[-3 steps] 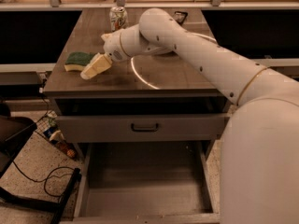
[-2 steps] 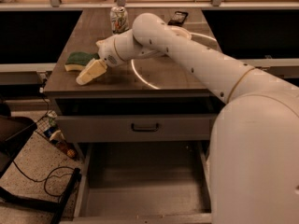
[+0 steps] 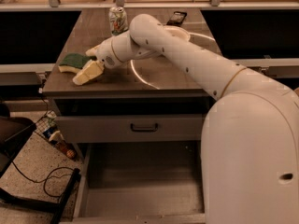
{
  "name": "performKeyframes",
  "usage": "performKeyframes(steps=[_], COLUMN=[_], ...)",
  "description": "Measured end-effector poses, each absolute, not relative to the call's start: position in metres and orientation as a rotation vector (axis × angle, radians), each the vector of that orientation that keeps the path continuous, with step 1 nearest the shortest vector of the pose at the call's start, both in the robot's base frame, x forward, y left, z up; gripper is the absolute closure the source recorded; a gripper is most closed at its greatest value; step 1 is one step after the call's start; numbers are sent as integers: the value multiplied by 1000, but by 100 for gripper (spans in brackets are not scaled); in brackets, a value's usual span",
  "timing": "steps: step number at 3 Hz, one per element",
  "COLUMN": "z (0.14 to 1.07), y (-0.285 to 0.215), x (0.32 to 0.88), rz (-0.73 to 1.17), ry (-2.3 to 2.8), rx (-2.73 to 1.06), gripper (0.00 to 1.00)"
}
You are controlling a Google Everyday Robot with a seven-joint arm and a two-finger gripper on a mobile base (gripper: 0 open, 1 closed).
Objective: Place sponge into middle drawer
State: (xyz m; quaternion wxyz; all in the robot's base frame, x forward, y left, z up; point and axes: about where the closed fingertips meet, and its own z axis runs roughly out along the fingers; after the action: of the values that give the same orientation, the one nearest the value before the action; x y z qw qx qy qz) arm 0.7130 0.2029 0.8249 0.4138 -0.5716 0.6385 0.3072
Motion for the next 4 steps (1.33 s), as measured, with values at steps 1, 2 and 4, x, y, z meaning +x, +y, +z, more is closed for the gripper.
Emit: performKeyframes(steps=[1, 2, 4], z=[828, 829, 830], y=[203, 203, 203], x=[713, 713, 713], rz=[772, 772, 773], ry=[1605, 1605, 1605], rx=[-1437, -1437, -1437], gripper=[72, 95, 100])
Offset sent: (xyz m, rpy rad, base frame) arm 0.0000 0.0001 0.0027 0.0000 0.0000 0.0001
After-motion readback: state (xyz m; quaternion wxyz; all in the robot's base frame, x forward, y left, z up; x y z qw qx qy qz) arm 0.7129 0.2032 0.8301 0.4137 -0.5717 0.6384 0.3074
